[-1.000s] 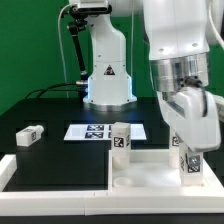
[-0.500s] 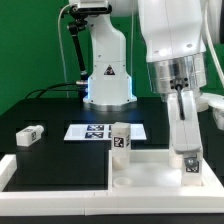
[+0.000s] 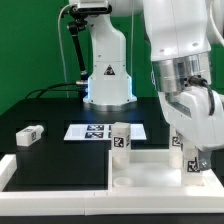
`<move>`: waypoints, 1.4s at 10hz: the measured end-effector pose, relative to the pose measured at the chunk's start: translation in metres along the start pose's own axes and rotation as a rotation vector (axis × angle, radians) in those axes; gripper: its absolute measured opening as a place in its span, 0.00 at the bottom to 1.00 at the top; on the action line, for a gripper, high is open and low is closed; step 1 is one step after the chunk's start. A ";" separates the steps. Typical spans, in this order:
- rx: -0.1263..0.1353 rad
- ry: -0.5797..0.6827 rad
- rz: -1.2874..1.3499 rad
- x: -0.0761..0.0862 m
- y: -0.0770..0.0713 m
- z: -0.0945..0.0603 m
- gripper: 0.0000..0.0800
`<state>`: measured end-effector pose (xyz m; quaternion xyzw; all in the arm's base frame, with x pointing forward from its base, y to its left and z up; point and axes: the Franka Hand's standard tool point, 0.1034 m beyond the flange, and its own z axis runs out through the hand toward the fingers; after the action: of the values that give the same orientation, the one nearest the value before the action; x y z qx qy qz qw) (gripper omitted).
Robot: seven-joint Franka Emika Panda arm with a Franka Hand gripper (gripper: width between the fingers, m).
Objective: Assemble square table
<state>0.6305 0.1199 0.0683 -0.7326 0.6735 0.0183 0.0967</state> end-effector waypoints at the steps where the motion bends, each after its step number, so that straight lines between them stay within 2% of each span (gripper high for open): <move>1: 0.000 0.000 -0.001 0.000 0.000 0.000 0.81; 3: -0.024 0.010 -0.152 -0.001 -0.001 -0.002 0.81; 4: -0.022 0.023 -0.248 -0.002 -0.005 -0.005 0.81; 8: -0.024 0.025 -0.284 -0.003 -0.005 -0.004 0.81; 9: -0.053 0.037 -0.386 -0.005 -0.002 -0.003 0.81; 10: -0.083 0.050 -0.593 -0.005 -0.002 -0.004 0.81; 11: -0.099 0.065 -0.821 -0.005 0.000 0.000 0.81; 12: -0.111 0.060 -0.980 -0.003 0.002 0.002 0.81; 14: -0.113 0.057 -1.070 -0.002 0.001 0.002 0.81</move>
Offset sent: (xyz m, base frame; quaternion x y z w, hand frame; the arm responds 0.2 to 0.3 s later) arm 0.0094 0.0049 0.0148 -0.0195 0.0170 -0.2356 0.9715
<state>0.6291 0.1221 0.0666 -0.9777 0.2067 -0.0172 0.0344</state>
